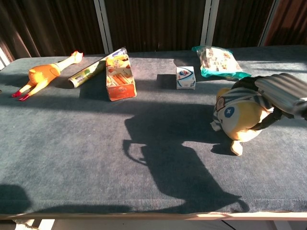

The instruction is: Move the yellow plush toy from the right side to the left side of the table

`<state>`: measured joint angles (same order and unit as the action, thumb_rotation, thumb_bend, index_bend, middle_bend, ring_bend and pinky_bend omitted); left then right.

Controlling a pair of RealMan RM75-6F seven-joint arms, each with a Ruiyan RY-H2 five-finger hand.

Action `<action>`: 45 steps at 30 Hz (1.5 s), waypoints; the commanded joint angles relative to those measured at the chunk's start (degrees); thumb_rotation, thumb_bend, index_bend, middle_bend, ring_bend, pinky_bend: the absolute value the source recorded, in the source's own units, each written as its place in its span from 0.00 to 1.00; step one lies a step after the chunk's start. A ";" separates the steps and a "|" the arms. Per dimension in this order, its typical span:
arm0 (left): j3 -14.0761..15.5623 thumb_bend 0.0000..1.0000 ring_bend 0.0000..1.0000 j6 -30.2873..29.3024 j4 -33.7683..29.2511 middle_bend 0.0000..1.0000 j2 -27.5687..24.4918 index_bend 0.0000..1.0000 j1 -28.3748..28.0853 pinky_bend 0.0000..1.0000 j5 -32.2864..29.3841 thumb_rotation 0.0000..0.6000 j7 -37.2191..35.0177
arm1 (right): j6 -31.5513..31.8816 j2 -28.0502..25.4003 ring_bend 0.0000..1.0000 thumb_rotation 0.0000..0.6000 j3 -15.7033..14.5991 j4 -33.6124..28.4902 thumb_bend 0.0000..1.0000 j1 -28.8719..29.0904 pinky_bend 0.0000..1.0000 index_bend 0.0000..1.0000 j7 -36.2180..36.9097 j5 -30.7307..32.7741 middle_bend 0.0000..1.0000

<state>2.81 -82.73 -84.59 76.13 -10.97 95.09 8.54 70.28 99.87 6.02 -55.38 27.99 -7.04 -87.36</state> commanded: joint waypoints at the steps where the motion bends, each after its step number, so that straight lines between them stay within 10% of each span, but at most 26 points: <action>1: -0.08 0.00 0.05 -0.13 -0.04 0.00 -0.06 0.00 0.06 0.19 -0.04 1.00 0.12 | 1.34 1.25 0.85 1.00 0.28 1.20 0.10 0.30 0.98 0.79 0.09 -0.69 0.63; 19: -0.26 0.00 0.05 -0.28 -0.74 0.00 -0.62 0.00 0.45 0.19 -0.32 1.00 2.10 | -2.59 8.82 0.82 1.00 3.34 -11.51 0.10 11.66 0.95 0.79 5.00 -4.32 0.64; 30: -0.68 0.00 0.05 0.48 -0.93 0.00 -1.25 0.00 0.44 0.18 -1.55 1.00 2.04 | -10.53 11.96 0.06 1.00 3.05 -9.64 0.10 14.99 0.19 0.19 2.45 -0.16 0.14; 35: -0.68 0.00 0.05 0.68 -1.07 0.00 -1.27 0.00 0.44 0.18 -1.66 1.00 2.52 | -9.67 9.22 0.00 1.00 1.76 -11.31 0.10 14.78 0.00 0.01 4.33 -1.58 0.00; 45: -0.44 0.00 0.05 1.47 -1.49 0.00 -1.09 0.00 0.31 0.18 -1.70 1.00 4.18 | -3.28 -1.51 0.00 1.00 -0.55 -20.58 0.03 13.28 0.00 0.00 7.02 -7.20 0.00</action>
<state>2.36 -81.26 -86.07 75.04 -10.66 93.40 12.73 65.94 101.03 5.83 -73.36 41.71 -0.30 -93.61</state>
